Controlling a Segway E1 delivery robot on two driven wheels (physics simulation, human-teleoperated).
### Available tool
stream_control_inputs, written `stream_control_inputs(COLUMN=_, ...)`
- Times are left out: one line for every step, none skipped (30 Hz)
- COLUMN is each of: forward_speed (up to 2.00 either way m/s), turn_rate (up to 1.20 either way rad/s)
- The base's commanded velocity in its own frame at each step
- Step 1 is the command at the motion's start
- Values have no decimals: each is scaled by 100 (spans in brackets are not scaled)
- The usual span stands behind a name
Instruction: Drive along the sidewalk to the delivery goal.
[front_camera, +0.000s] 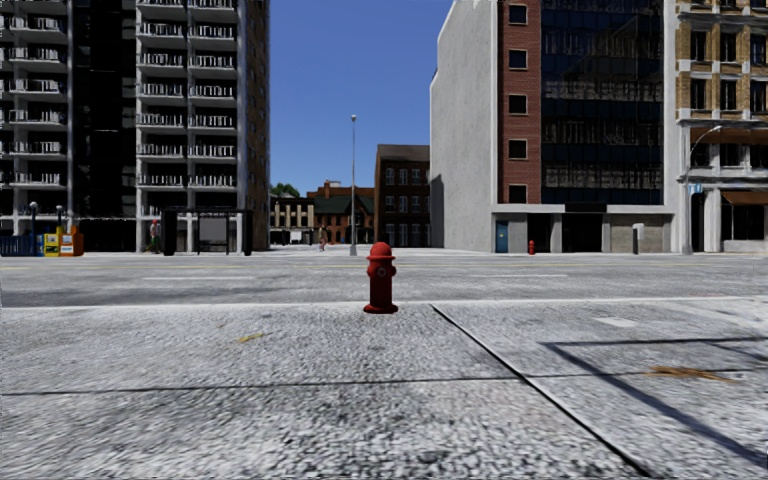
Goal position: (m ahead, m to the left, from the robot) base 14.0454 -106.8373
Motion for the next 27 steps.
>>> stream_control_inputs(forward_speed=176, turn_rate=-74)
stream_control_inputs(forward_speed=176, turn_rate=-74)
stream_control_inputs(forward_speed=166, turn_rate=-74)
stream_control_inputs(forward_speed=164, turn_rate=-74)
stream_control_inputs(forward_speed=162, turn_rate=-74)
stream_control_inputs(forward_speed=162, turn_rate=-74)
stream_control_inputs(forward_speed=160, turn_rate=-74)
stream_control_inputs(forward_speed=155, turn_rate=-74)
stream_control_inputs(forward_speed=150, turn_rate=-74)
stream_control_inputs(forward_speed=147, turn_rate=-74)
stream_control_inputs(forward_speed=147, turn_rate=-74)
stream_control_inputs(forward_speed=143, turn_rate=-74)
stream_control_inputs(forward_speed=140, turn_rate=-74)
stream_control_inputs(forward_speed=140, turn_rate=-74)
stream_control_inputs(forward_speed=140, turn_rate=-74)
stream_control_inputs(forward_speed=140, turn_rate=-74)
stream_control_inputs(forward_speed=140, turn_rate=-74)
stream_control_inputs(forward_speed=139, turn_rate=-74)
stream_control_inputs(forward_speed=139, turn_rate=-74)
stream_control_inputs(forward_speed=139, turn_rate=-74)
stream_control_inputs(forward_speed=139, turn_rate=-74)
stream_control_inputs(forward_speed=139, turn_rate=-74)
stream_control_inputs(forward_speed=139, turn_rate=-74)
stream_control_inputs(forward_speed=139, turn_rate=-74)
stream_control_inputs(forward_speed=139, turn_rate=-74)
stream_control_inputs(forward_speed=139, turn_rate=-74)
stream_control_inputs(forward_speed=139, turn_rate=-74)
